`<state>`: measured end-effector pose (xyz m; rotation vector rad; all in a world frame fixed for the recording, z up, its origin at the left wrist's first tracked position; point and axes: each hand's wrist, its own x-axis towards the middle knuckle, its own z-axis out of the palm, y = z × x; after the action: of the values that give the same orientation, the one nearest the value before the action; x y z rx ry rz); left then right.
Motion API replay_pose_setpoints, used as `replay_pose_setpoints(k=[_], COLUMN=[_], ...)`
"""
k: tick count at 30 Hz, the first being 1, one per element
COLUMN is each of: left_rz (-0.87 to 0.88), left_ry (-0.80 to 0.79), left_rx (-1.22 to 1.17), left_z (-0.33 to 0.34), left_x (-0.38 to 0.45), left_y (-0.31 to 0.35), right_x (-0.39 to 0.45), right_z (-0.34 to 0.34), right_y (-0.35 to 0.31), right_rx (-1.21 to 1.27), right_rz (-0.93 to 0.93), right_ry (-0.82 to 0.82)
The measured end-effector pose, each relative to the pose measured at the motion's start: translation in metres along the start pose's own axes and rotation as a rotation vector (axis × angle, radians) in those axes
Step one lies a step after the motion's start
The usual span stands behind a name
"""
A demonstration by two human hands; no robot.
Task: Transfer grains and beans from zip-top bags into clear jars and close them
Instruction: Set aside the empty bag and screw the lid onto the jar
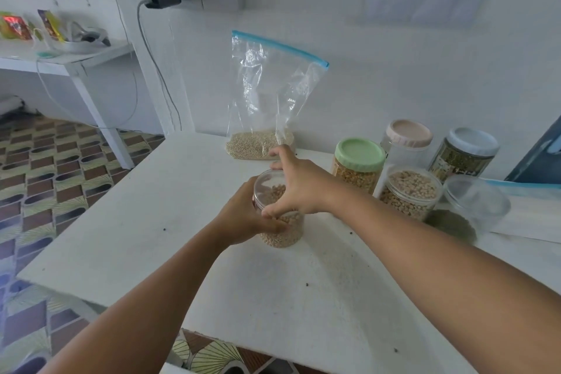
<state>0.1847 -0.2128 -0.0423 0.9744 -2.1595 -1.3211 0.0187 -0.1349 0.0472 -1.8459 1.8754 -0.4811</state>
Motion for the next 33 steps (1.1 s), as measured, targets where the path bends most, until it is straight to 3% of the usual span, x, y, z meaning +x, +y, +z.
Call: replay_pose_setpoints(k=[15, 25, 33], left_rz=[-0.047, 0.037, 0.081], left_ry=[0.015, -0.036, -0.142], left_rx=[-0.061, -0.119, -0.076], left_z=[0.003, 0.005, -0.005], left_x=[-0.001, 0.012, 0.020], left_y=[-0.003, -0.013, -0.008], right_x=[0.001, 0.004, -0.004], right_z=[-0.014, -0.024, -0.018], right_y=[0.008, 0.004, 0.012], right_rx=[-0.051, -0.106, -0.109], right_rz=[-0.113, -0.045, 0.037], right_ry=[-0.095, -0.184, -0.137])
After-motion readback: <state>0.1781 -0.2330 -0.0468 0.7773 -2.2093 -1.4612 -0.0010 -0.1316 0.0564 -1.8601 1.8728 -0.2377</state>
